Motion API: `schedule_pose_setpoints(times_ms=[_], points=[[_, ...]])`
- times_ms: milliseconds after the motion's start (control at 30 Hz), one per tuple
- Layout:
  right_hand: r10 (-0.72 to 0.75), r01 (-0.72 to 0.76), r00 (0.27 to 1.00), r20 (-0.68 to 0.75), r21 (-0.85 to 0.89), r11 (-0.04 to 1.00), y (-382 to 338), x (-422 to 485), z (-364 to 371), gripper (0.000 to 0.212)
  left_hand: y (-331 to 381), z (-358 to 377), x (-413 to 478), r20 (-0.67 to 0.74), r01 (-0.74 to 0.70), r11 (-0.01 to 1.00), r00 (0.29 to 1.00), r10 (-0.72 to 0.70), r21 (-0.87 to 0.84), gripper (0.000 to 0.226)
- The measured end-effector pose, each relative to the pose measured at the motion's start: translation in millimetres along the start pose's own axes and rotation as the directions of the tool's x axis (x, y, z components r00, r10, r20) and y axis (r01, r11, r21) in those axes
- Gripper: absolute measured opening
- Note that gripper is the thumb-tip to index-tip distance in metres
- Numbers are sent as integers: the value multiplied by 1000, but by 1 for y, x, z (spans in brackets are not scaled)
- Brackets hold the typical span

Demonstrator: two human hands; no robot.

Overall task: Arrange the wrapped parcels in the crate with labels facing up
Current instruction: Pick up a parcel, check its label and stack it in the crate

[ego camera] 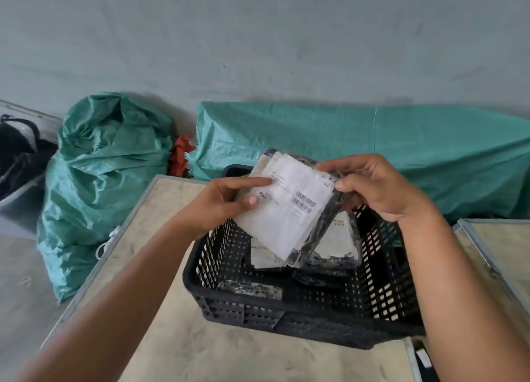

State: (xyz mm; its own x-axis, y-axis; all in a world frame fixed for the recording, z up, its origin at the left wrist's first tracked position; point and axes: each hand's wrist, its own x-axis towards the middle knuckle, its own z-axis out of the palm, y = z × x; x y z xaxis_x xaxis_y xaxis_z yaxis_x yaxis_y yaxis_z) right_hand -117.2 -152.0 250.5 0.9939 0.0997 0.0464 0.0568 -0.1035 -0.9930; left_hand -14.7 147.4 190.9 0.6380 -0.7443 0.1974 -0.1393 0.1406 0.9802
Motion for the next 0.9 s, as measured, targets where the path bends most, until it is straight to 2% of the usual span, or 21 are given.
schedule_pose_setpoints(times_ms=[100,167,300,367,433,533,633,733,800,900], points=[[19,-19,999,29,18,1000,2,15,-10,32,-5,-6,9,49,30,997,998,-26,-78,43],[29,-29,1000,-3,10,1000,8,24,-12,31,-13,-8,16,41,65,990,997,-60,-128,44],[-4,1,978,-208,-13,1000,36,37,-9,38,-38,-4,31,-68,137,947,984,-164,-290,45],[20,-30,979,-201,-50,998,55,36,-1,43,-54,1,37,-127,161,919,967,-219,-359,45],[104,-130,982,-158,-166,977,78,34,9,59,-71,5,41,-166,205,883,940,-298,-423,46],[219,-268,957,-191,-287,920,115,39,26,84,-99,9,47,-204,299,845,884,-420,-444,49],[339,-398,913,-228,-313,862,151,51,43,102,-123,15,50,-256,484,842,805,-535,-237,55],[423,-477,878,-224,-339,811,181,63,58,109,-144,17,53,-272,651,750,747,-607,117,69],[471,-523,852,-227,-384,761,199,69,64,111,-159,13,52,-238,681,680,732,-639,272,82],[527,-574,817,-234,-410,709,222,76,68,110,-180,10,48,-158,704,605,691,-706,372,105]])
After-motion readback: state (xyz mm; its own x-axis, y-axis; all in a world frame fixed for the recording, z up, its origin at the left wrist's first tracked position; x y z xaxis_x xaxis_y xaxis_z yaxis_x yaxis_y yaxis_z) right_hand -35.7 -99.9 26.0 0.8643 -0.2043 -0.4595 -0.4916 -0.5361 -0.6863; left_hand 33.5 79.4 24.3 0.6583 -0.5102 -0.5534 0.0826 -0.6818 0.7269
